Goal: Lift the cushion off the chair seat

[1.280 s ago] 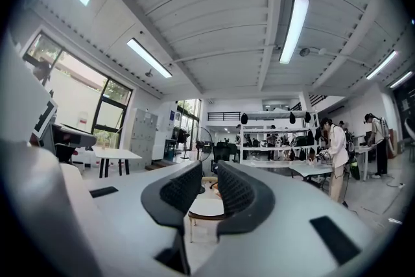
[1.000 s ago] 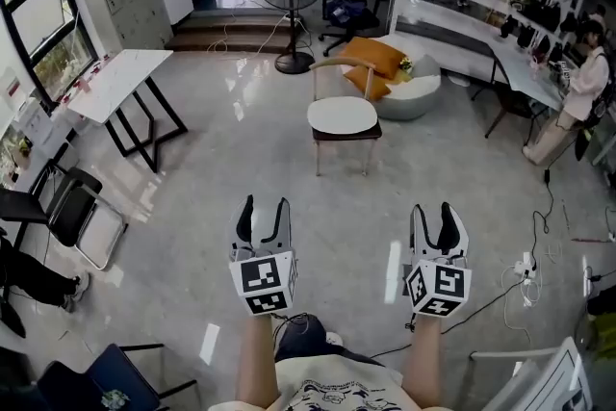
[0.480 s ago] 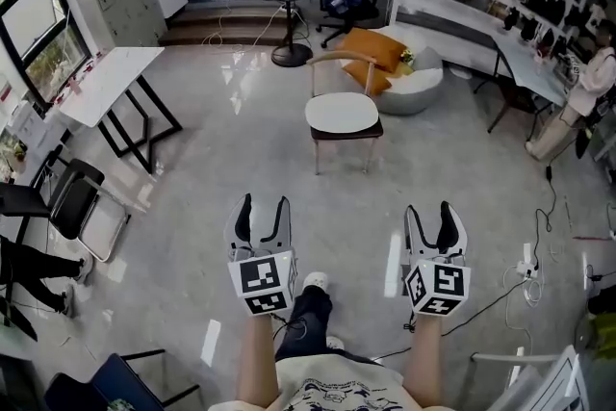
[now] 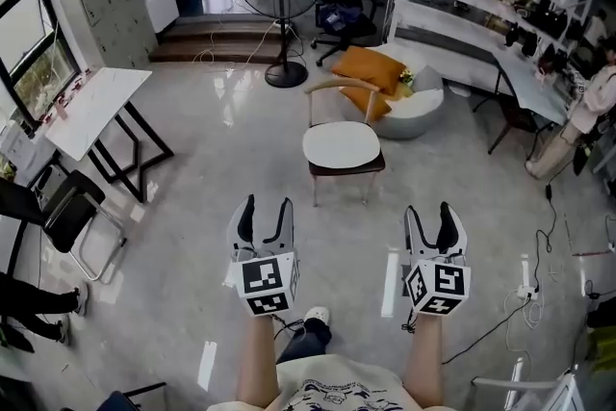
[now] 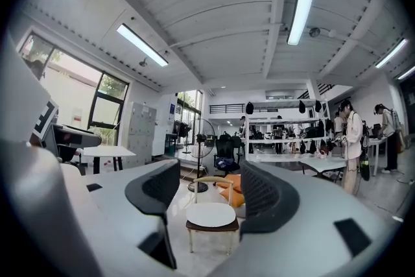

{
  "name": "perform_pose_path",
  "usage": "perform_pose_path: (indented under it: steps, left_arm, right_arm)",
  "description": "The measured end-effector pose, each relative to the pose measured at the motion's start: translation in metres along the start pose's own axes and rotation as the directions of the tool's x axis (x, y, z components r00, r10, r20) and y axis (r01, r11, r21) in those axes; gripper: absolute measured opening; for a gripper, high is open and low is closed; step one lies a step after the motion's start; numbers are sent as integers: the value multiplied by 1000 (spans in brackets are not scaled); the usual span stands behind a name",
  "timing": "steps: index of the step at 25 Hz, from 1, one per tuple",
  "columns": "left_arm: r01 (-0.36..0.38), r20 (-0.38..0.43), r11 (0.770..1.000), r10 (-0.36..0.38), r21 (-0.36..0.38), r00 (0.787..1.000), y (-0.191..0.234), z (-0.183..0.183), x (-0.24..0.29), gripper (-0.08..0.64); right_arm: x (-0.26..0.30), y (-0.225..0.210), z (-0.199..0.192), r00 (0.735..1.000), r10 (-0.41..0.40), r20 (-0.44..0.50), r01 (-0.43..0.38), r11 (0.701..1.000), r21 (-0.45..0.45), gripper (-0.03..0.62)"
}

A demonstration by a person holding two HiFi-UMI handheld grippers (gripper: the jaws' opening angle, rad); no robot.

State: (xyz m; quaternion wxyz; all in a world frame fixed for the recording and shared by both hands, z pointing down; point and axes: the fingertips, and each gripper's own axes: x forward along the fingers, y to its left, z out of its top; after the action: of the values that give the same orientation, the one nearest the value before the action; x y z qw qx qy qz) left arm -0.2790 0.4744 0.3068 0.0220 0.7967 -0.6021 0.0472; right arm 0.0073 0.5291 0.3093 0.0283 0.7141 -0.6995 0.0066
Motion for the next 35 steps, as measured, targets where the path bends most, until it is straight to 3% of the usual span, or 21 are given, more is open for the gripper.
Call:
perform_pose_path:
  steps: [8,20,27,35]
  left_arm:
    - [5,9,1000,-5,3,1000,46,16,110,253]
    - [12,-34,1000,-12,-1,999,64,6,203,256]
    - [-23,-65,1000,23,0,998,70,-3,270,259]
    - [-97,-66,995,97,-4,993,64,7,383,261]
  right_arm:
    - [113,15,12,1000,-13,8,13,1000,-1,307]
    - [208,11,-1,999,-19,-35,19,1000,2,307]
    - [285,-3,-13,999,12,-53,-12,1000,8,307]
    - [410,-48,-11,996,67,-53,-67,998,3,307]
